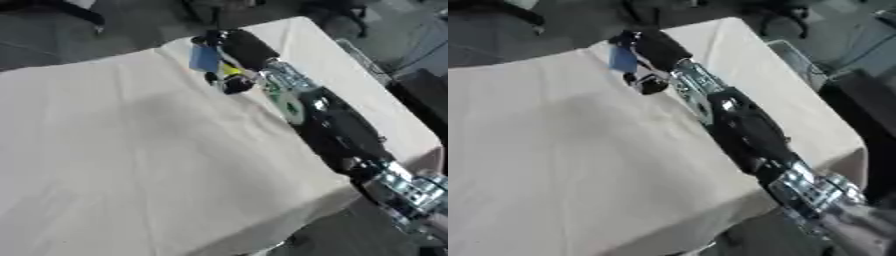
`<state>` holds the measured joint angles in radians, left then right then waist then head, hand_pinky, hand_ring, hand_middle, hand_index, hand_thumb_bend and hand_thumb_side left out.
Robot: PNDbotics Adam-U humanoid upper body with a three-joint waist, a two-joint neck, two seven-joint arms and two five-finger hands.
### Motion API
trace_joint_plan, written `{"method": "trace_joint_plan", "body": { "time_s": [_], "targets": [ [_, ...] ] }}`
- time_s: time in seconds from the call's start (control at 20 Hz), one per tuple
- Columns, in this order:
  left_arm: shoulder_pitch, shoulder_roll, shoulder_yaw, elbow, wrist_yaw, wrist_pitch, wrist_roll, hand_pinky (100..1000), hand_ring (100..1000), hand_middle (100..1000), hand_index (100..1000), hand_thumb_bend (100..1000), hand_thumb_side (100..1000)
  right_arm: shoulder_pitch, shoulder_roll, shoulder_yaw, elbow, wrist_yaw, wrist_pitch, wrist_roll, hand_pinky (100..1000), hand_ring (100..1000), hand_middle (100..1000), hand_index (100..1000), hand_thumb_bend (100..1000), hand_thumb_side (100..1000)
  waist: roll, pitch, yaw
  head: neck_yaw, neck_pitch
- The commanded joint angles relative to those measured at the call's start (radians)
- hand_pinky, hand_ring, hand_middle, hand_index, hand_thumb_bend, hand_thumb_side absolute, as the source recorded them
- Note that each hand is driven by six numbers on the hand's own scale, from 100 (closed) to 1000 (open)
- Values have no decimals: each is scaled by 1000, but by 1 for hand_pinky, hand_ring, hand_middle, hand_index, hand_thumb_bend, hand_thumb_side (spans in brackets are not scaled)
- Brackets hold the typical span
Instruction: Pick up the objects with one hand, pass them to the other hand, and then place them into the box on the other side of the table.
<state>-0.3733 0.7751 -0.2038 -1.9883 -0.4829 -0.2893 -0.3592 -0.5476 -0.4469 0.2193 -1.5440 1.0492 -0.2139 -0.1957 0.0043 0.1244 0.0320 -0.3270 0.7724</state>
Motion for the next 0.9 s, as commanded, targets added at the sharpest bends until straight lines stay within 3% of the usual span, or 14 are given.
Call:
{"method": "trace_joint_plan", "body": {
  "time_s": [0.05,0.15,0.2,0.25,0.4,0.7,0.9],
  "targets": [
    [-7,26,16,-12,6,24,4,689,1000,821,948,398,116,20,18,41,-164,-63,-13,-39,626,652,383,892,100,100,2,-9,-2,81,-2],
    [-9,24,12,-12,10,30,3,688,1000,822,947,395,120,36,43,73,-191,-176,-11,-24,576,662,376,896,100,100,3,-9,-3,111,-2],
    [-12,22,10,-12,12,30,2,688,1000,822,946,394,120,41,55,91,-189,-254,-3,-12,562,666,375,898,100,223,3,-9,-3,123,-2],
    [-15,20,8,-12,15,29,1,688,1000,822,944,391,123,41,65,112,-183,-339,5,6,538,670,371,901,100,461,3,-9,-3,134,-2],
    [-27,14,-3,-12,25,21,-3,687,1000,822,944,389,128,23,78,177,-159,-618,31,95,510,680,371,909,100,470,2,-8,1,154,-2],
    [-59,4,-39,-12,39,-9,-19,687,1000,821,948,397,149,-56,109,285,-122,-1161,132,352,494,697,385,923,100,470,4,-5,15,167,-2],
    [-82,2,-72,-12,49,-37,-34,687,1000,819,952,401,162,-102,133,331,-99,-1401,211,494,500,704,392,924,100,528,7,-3,27,147,-2]
  ]
}}
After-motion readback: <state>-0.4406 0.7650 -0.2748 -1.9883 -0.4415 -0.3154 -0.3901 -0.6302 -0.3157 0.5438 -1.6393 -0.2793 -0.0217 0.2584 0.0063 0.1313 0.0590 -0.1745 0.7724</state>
